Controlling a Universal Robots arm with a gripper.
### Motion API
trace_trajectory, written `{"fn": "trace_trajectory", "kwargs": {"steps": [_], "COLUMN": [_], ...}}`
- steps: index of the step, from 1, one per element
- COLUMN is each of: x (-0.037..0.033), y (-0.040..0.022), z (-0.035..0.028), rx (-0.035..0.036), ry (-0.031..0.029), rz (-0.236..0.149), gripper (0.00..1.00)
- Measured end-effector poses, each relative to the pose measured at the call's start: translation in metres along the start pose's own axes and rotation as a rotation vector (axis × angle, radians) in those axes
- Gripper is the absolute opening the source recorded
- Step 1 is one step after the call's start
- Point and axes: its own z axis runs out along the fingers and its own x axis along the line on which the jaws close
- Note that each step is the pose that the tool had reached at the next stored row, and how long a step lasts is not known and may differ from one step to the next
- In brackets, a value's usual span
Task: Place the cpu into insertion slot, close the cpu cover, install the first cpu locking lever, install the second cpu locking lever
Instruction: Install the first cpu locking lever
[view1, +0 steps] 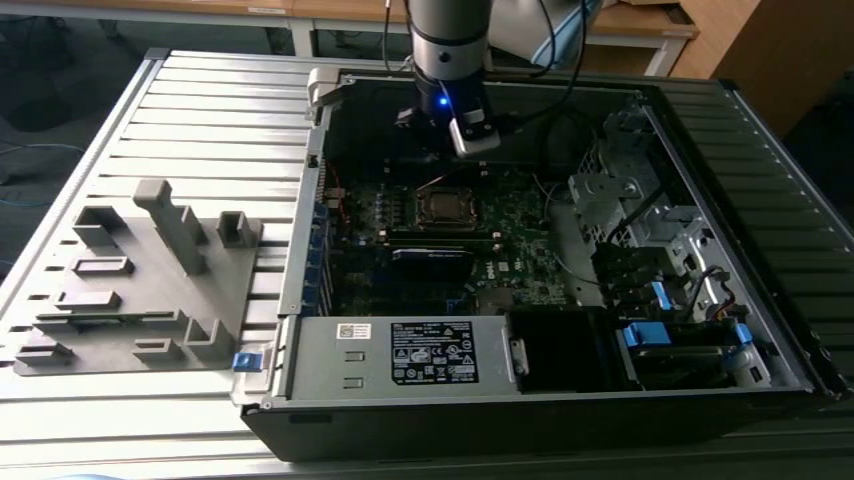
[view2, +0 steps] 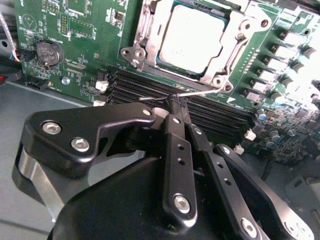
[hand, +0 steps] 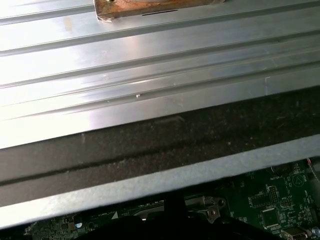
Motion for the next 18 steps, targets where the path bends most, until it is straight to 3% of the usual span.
{"fn": "trace_trajectory", "kwargs": {"steps": [5,9,13,18], "x": [-0.0002,0.0000,-0.0012,-0.0023], "y": [-0.0004,-0.0012,0.0001,0.0020], "z": [0.0044,0.0096,0.0108,0.0126], "rx": [0.0062,0.0076,0.0090,0.0127], "ry": [-0.0012,-0.0015,-0.0020,-0.0083], "rz": [-0.001,-0.001,0.000,0.040], "gripper": [0.11,0.11,0.11,0.11]}}
